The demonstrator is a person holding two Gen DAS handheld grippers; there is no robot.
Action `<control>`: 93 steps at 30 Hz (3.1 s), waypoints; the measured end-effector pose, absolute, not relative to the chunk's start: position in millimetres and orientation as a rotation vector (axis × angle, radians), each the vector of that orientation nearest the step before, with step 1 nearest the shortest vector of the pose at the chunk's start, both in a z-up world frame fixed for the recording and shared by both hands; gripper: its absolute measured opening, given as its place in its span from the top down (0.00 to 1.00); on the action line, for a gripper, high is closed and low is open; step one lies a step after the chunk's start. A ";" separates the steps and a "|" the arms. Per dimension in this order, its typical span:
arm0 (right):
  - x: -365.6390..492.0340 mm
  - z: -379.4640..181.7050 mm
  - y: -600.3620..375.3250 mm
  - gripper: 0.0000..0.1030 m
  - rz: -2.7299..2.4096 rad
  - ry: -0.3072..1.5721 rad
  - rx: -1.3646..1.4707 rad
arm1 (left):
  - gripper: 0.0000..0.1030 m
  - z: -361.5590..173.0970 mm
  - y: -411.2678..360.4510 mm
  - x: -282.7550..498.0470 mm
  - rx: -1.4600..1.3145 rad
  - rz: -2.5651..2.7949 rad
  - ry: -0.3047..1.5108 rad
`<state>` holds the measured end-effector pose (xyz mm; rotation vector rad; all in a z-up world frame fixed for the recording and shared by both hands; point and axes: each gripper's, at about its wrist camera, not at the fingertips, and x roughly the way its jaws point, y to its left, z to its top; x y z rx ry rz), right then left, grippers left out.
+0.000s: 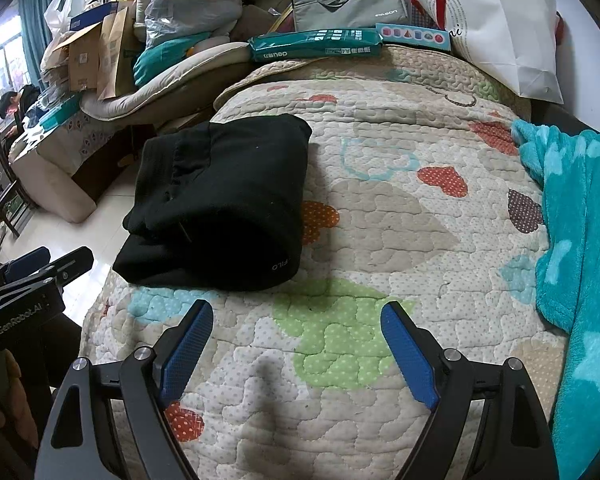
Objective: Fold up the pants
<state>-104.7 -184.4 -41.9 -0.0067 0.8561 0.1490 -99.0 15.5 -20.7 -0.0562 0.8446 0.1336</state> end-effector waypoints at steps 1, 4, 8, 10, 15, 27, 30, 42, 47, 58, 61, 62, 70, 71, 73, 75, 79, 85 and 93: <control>-104.8 -41.9 -184.2 0.13 0.149 0.856 -0.007 | 0.26 -21.3 15.7 -98.5 -0.055 0.133 0.846; -104.9 -41.9 -184.0 0.13 0.149 0.856 -0.006 | 0.26 -22.8 15.7 -98.7 -0.052 0.133 0.854; -105.0 -41.9 -183.6 0.12 0.148 0.855 -0.007 | 0.26 -23.8 16.2 -98.4 -0.052 0.133 0.856; -105.1 -42.0 -183.5 0.12 0.148 0.855 -0.007 | 0.26 -23.7 16.1 -98.6 -0.053 0.133 0.857; -105.3 -42.4 -183.9 0.12 0.148 0.857 -0.009 | 0.26 -23.1 16.0 -98.4 -0.054 0.133 0.859; -105.7 -40.7 -188.6 0.11 0.145 0.855 -0.009 | 0.26 -29.3 31.3 -90.9 -0.146 0.100 0.908; -103.0 -34.2 -200.0 0.11 0.123 0.847 0.020 | 0.26 -25.0 45.0 -80.5 -0.295 0.031 0.933; -79.4 -12.2 -230.8 0.10 0.093 0.848 0.169 | 0.26 -16.4 43.5 7.6 -0.542 -0.149 1.030; -66.7 3.3 -228.3 0.10 0.099 0.853 0.150 | 0.25 -17.8 31.8 32.7 -0.449 -0.122 1.023; 15.8 4.0 -214.9 0.10 0.198 0.948 0.167 | 0.25 -64.7 36.9 41.5 -0.558 -0.211 1.125; 40.3 -11.9 -208.4 0.10 0.253 0.979 0.191 | 0.24 -64.8 34.8 46.5 -0.569 -0.267 1.121; 46.2 -17.3 -207.3 0.10 0.269 0.991 0.210 | 0.23 -64.5 33.7 47.4 -0.574 -0.278 1.121; 93.0 -69.6 -199.5 0.10 0.382 1.091 0.425 | 0.19 -71.4 37.9 67.4 -0.662 -0.311 1.117; 96.0 -72.3 -198.8 0.09 0.398 1.093 0.442 | 0.19 -71.5 36.5 69.2 -0.651 -0.313 1.115; 100.5 -74.4 -199.0 0.08 0.420 1.079 0.464 | 0.18 -70.9 31.2 71.2 -0.612 -0.316 1.112; 104.7 -76.2 -199.1 0.08 0.443 1.085 0.473 | 0.18 -69.3 26.6 71.7 -0.576 -0.319 1.107; 108.4 -76.1 -197.2 0.09 0.466 1.092 0.455 | 0.40 -65.4 22.7 71.2 -0.524 -0.315 1.097; 101.5 -67.8 -191.1 0.42 0.554 1.097 0.466 | 0.47 -64.4 30.6 67.4 -0.583 -0.324 1.080; 110.4 -85.2 -197.7 0.42 0.549 1.115 0.616 | 0.42 -67.0 25.4 72.9 -0.621 -0.326 1.088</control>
